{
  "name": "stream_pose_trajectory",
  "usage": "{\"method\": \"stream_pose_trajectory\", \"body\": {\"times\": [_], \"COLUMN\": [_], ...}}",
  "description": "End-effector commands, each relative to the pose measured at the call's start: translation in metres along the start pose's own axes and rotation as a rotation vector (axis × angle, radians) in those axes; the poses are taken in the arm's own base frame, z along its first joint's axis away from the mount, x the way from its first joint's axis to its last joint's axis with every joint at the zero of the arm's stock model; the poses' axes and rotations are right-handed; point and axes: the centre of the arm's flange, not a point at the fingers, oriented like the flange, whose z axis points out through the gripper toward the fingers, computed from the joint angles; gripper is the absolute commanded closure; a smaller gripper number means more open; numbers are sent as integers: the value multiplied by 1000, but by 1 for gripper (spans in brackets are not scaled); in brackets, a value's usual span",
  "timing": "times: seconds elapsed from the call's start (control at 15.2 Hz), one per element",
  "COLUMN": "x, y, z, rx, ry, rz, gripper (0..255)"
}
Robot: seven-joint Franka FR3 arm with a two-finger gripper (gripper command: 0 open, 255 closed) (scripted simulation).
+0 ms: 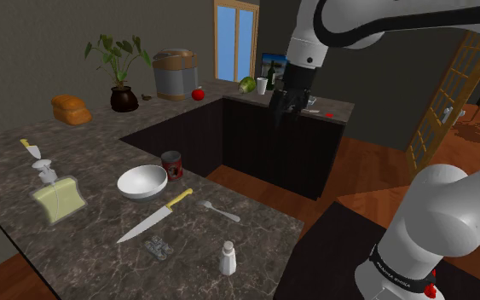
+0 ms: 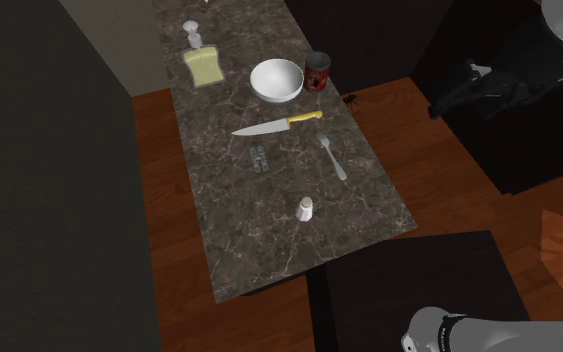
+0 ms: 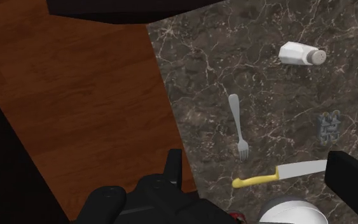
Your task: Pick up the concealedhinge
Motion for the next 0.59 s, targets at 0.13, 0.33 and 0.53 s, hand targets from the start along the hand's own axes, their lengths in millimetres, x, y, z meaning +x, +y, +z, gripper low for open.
{"method": "stream_pose_trajectory", "body": {"times": [0.13,0.33,0.53], "x": [21,34,45], "y": [-32,-57,-81], "z": [42,71,101], "rx": [-3,-6,-9], "ry": [-8,-14,-21], "rz": [-17,-29,-42], "gripper": [0,0,0]}}
